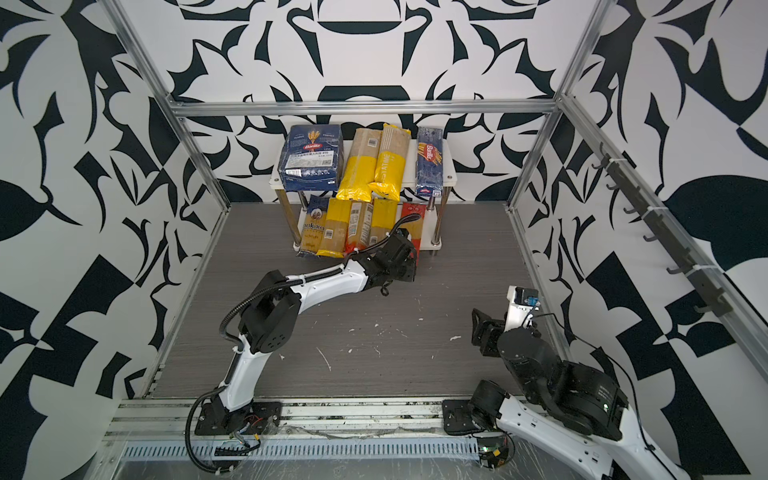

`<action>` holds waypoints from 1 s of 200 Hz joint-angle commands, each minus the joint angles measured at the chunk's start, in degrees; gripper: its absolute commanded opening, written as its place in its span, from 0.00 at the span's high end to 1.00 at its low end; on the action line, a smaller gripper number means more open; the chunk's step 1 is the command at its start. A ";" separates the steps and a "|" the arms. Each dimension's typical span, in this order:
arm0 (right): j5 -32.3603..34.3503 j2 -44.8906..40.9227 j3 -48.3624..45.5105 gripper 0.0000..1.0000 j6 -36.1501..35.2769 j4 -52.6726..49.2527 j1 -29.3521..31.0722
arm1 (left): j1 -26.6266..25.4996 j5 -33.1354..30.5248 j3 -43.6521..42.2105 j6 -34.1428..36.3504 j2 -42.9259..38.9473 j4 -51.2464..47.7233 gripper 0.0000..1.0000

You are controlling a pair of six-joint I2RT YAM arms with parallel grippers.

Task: Place and organize the pasta boxes and bags onto the shelf
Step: 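Stand the red spaghetti bag under the shelf beside the yellow-banded bag, then open the left gripper and withdraw it from the red bag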

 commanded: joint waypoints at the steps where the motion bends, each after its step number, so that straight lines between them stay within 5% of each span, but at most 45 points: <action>1: 2.19 1.10 1.54 0.22 0.71 -0.58 -0.15 | 1.83 -0.08 3.21 1.53 1.85 -0.25 0.65; 52: 1.87 2.68 1.62 0.22 0.19 -0.20 -0.07 | 2.83 1.98 3.39 2.01 1.46 -0.30 0.57; 65: 1.36 2.79 1.54 0.22 -0.28 0.37 -0.15 | 2.74 3.57 2.13 1.86 0.07 -0.17 0.45; 94: -1.00 3.89 1.71 0.21 -1.41 1.86 -0.11 | 0.73 4.68 -5.74 1.73 -6.64 2.77 0.00; 137: -5.59 9.43 0.22 0.20 -3.66 7.04 -0.15 | -2.77 -3.78 -20.90 2.20 -21.43 2.67 0.01; 200: -5.08 20.36 -5.31 0.19 -7.78 20.75 -0.20 | -1.48 -28.00 -53.18 0.74 -55.15 -0.68 0.01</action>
